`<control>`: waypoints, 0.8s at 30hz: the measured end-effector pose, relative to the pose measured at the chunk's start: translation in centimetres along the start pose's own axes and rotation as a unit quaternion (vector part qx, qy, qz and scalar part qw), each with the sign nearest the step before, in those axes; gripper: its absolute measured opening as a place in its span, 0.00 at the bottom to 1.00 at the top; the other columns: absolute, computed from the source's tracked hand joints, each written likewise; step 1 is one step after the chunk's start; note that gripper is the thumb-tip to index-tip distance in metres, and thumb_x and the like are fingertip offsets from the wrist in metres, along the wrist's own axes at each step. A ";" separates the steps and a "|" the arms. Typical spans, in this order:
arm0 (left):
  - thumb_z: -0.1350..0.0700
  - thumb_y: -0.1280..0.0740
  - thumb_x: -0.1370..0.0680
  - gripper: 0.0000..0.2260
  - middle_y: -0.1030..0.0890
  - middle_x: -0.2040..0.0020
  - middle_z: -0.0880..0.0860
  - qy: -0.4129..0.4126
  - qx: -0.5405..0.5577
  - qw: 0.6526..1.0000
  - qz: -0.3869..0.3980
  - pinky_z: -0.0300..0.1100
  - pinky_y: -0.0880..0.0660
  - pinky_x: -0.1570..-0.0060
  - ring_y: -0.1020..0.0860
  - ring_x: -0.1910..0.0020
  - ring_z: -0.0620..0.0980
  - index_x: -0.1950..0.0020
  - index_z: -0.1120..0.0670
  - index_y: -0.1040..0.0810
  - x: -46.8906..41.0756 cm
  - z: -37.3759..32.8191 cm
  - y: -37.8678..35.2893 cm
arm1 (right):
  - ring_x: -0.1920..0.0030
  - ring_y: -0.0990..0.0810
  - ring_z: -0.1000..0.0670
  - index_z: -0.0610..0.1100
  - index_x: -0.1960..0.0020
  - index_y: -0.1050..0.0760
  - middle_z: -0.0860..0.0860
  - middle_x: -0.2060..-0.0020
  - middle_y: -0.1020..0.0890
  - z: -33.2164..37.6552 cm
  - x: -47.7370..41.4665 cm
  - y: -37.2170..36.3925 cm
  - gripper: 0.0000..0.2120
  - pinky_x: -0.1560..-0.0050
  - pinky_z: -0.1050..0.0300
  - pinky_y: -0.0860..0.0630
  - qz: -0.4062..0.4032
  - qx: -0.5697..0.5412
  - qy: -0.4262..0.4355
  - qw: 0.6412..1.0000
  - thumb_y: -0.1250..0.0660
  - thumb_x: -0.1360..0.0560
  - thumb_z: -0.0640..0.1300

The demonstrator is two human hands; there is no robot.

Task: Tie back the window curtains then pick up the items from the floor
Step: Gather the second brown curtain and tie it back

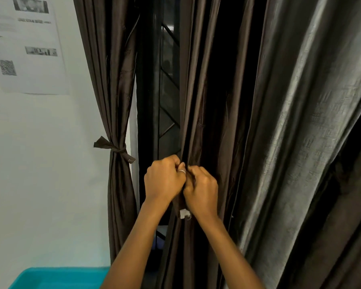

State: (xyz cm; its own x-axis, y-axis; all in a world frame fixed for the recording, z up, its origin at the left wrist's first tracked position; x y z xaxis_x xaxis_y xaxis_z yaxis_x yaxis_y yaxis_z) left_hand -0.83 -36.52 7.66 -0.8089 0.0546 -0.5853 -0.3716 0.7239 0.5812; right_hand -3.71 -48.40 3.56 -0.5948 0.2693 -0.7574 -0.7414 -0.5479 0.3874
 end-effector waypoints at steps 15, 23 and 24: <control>0.31 0.39 0.23 0.26 0.24 0.75 0.49 0.030 0.081 0.995 0.052 0.43 0.26 0.70 0.23 0.73 0.46 0.69 0.51 0.24 0.1 0.5 -0.1 | 0.67 0.26 0.56 0.42 0.53 0.20 0.54 0.64 0.23 0.6 1.0 -0.9 0.05 0.66 0.69 0.35 -0.016 -0.004 -0.011 1.000 0.34 0.22 0.36; 0.46 0.37 0.20 0.16 0.22 0.67 0.51 0.034 -0.032 0.999 0.027 0.46 0.25 0.63 0.21 0.64 0.54 0.65 0.53 0.27 -0.2 -0.8 0.0 | 0.70 0.31 0.58 0.44 0.61 0.25 0.56 0.67 0.27 0.1 1.0 -1.3 0.11 0.69 0.69 0.39 -0.025 -0.025 -0.017 0.999 0.34 0.19 0.40; 0.46 0.37 0.20 0.15 0.22 0.66 0.50 0.031 -0.040 0.998 0.027 0.45 0.26 0.63 0.21 0.64 0.54 0.64 0.52 0.27 -0.2 -0.8 0.0 | 0.70 0.31 0.58 0.44 0.61 0.25 0.57 0.67 0.28 0.2 1.0 -1.2 0.12 0.69 0.69 0.40 -0.026 -0.026 -0.016 0.999 0.34 0.19 0.40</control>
State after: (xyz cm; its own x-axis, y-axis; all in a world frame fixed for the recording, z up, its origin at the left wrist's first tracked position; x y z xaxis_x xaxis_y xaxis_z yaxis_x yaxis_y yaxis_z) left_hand -1.04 -37.10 8.20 -0.8544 0.0468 -0.5175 -0.3606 0.6637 0.6553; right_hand -3.48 -47.33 2.41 -0.5666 0.3228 -0.7582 -0.7544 -0.5732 0.3197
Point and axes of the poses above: each hand's wrist, its own x-axis away from the middle knuckle, its own y-axis out of the back of the hand, z = x × y, the point moved 5 cm from there along -x, towards the middle knuckle
